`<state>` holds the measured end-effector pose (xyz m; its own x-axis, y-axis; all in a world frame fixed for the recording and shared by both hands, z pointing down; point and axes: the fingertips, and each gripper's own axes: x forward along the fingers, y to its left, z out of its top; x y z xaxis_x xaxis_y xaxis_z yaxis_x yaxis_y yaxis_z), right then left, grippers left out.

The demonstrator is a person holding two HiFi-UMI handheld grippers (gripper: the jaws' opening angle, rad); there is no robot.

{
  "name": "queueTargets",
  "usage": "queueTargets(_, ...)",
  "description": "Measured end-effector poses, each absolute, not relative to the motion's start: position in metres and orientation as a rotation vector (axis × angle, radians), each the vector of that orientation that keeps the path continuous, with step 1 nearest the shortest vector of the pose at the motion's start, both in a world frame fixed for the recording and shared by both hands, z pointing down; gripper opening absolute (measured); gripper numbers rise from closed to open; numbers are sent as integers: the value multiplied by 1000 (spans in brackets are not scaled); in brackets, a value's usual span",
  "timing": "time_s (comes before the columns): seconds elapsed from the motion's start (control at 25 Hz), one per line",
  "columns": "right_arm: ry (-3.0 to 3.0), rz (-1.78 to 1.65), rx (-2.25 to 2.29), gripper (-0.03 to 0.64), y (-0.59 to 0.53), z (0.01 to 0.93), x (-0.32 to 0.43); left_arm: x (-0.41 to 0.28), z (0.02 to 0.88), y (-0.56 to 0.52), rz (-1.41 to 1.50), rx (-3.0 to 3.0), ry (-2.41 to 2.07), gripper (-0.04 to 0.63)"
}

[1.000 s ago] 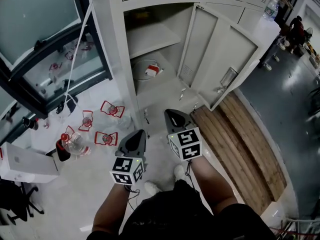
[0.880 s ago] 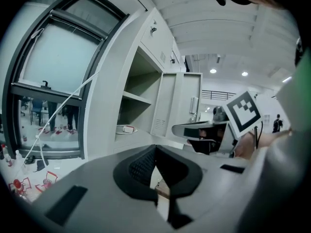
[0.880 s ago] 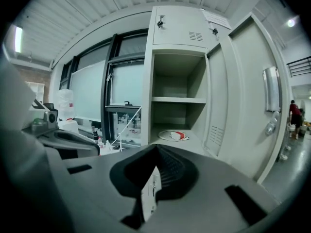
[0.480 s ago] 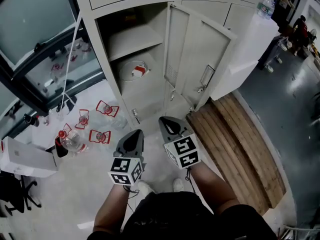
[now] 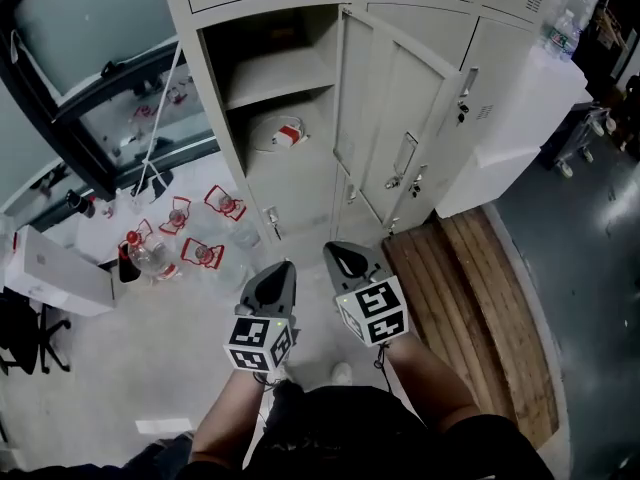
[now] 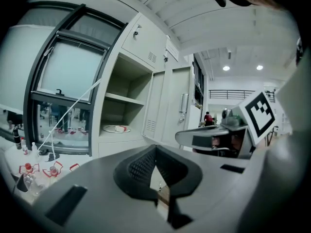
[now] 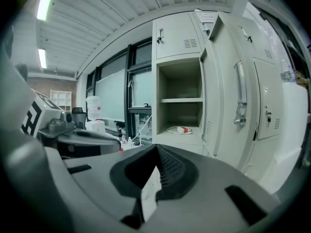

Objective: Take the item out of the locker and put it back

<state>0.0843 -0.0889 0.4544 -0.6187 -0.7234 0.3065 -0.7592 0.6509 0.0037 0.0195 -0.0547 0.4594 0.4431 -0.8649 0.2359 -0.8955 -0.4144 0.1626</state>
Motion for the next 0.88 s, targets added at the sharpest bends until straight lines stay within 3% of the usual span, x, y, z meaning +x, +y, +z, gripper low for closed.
queueTargets(0.88, -2663, 146, 1091, 0, -56, 452, 106, 48, 457, -21, 166, 2394, -1629, 5)
